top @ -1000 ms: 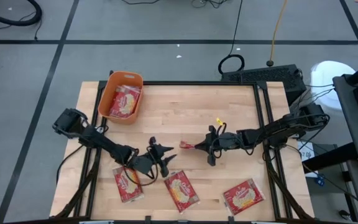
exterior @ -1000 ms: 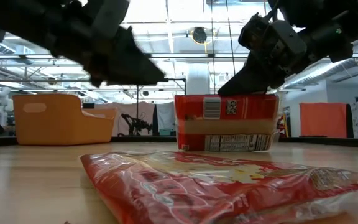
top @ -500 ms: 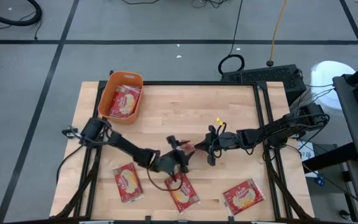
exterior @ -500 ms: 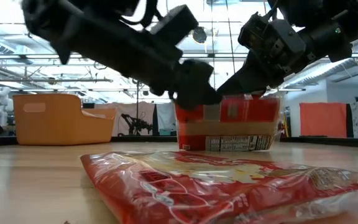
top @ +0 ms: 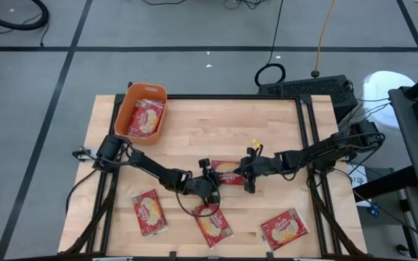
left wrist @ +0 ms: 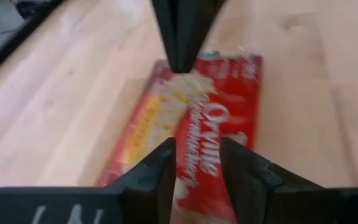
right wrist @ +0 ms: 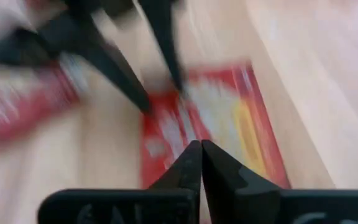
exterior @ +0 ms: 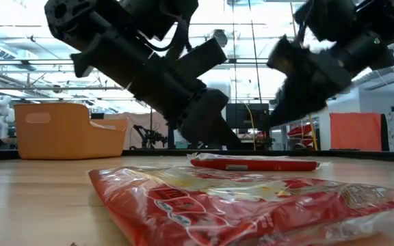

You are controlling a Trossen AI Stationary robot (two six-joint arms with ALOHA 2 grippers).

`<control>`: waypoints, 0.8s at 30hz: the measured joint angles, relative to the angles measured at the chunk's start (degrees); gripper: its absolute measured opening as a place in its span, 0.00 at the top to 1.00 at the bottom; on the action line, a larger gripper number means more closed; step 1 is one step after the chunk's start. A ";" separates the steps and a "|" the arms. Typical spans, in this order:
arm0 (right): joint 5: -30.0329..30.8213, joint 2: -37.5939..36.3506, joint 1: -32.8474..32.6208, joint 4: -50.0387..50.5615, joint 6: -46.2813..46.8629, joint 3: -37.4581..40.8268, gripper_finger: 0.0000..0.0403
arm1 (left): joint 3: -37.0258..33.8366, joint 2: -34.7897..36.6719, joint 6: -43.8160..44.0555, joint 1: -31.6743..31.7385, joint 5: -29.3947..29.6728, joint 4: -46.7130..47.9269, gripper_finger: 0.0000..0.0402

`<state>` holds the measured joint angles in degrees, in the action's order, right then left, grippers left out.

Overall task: Sort popcorn bags into baskets
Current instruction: Put the red popcorn bag into the orange bin

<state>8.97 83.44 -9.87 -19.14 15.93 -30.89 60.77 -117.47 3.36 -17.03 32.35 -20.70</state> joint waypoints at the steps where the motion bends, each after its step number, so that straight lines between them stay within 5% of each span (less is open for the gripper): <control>1: 0.12 0.00 -0.02 2.79 -1.06 0.00 0.97 | -0.02 0.00 0.44 -0.57 -0.02 0.20 0.69; 8: 0.52 0.02 -4.62 12.28 -9.06 0.02 0.78 | -0.02 0.00 8.18 -2.64 2.38 5.22 0.71; 15: 9.11 0.02 -13.42 14.00 -13.02 0.02 0.57 | -0.01 0.20 19.34 -0.74 4.09 13.76 0.71; 24: 19.84 1.83 -21.57 13.00 -21.86 0.02 0.51 | -0.52 0.22 16.52 -0.17 4.14 13.95 0.71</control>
<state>28.81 85.27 -31.44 -6.15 -5.93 -30.87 60.25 -117.25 19.88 -17.21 36.49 -6.75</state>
